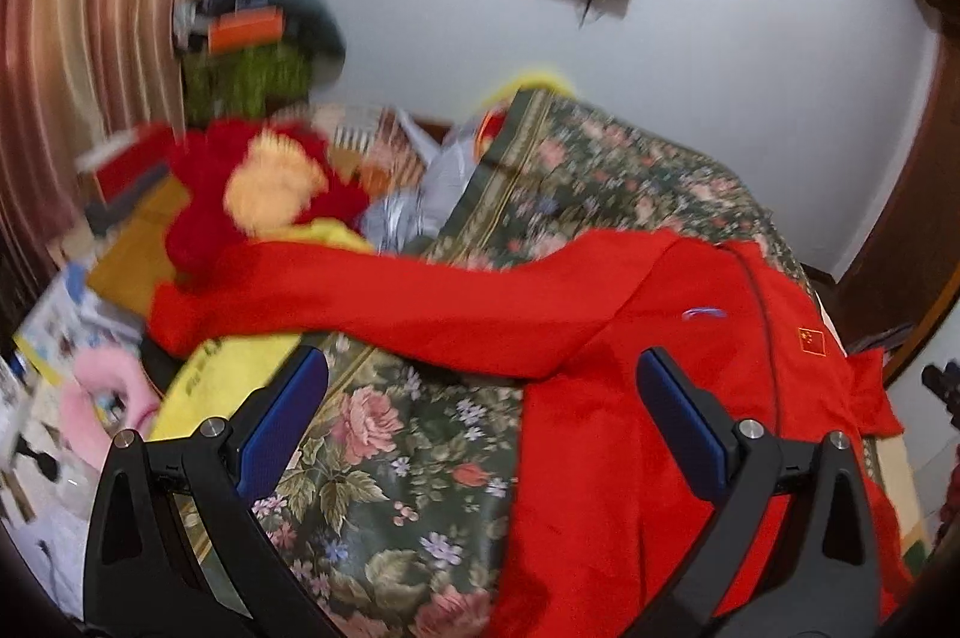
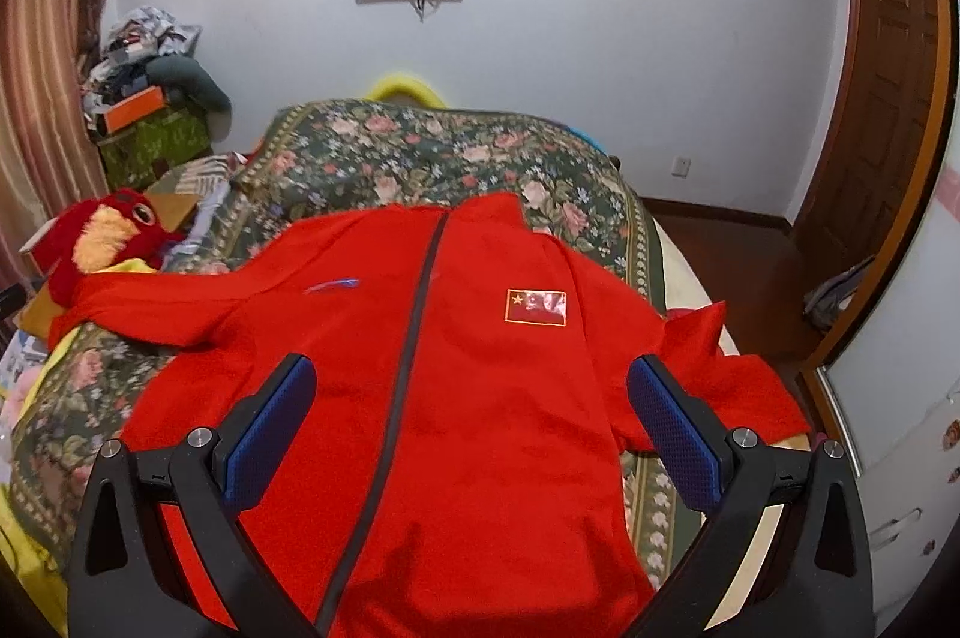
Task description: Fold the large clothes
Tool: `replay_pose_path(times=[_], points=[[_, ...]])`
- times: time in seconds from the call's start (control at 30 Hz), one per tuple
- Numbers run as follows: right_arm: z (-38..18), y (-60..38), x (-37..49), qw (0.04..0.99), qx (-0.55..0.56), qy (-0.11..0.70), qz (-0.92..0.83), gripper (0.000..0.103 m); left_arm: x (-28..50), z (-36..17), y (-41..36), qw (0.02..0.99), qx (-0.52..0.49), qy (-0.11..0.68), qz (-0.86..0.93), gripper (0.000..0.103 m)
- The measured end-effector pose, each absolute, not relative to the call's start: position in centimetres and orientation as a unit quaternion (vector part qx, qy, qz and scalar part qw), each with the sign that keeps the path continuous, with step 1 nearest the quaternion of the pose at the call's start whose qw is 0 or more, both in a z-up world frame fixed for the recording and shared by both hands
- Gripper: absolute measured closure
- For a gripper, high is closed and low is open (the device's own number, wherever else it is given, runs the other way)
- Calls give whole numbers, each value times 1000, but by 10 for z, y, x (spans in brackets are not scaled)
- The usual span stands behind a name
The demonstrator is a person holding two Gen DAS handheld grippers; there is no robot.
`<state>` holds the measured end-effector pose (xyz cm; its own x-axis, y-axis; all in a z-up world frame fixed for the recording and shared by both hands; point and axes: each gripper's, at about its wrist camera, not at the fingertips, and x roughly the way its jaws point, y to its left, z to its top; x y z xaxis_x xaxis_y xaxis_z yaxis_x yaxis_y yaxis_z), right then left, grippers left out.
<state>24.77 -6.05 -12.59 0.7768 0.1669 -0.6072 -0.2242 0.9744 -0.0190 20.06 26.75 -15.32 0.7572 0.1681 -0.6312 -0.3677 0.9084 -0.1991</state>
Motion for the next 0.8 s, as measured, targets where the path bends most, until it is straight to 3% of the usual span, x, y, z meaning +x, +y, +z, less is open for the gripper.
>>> replay_pose_path(times=[0.4,0.63,0.8], points=[[-169,-54,305,901,-16,416,119,0,240,-254,410,826,-395,376,140,1],[-185,-50,312,894,-29,434,109,0,243,-295,466,778,-521,324,139,6],[-185,-53,313,892,-28,437,107,0,256,-306,496,764,-549,297,165,10]])
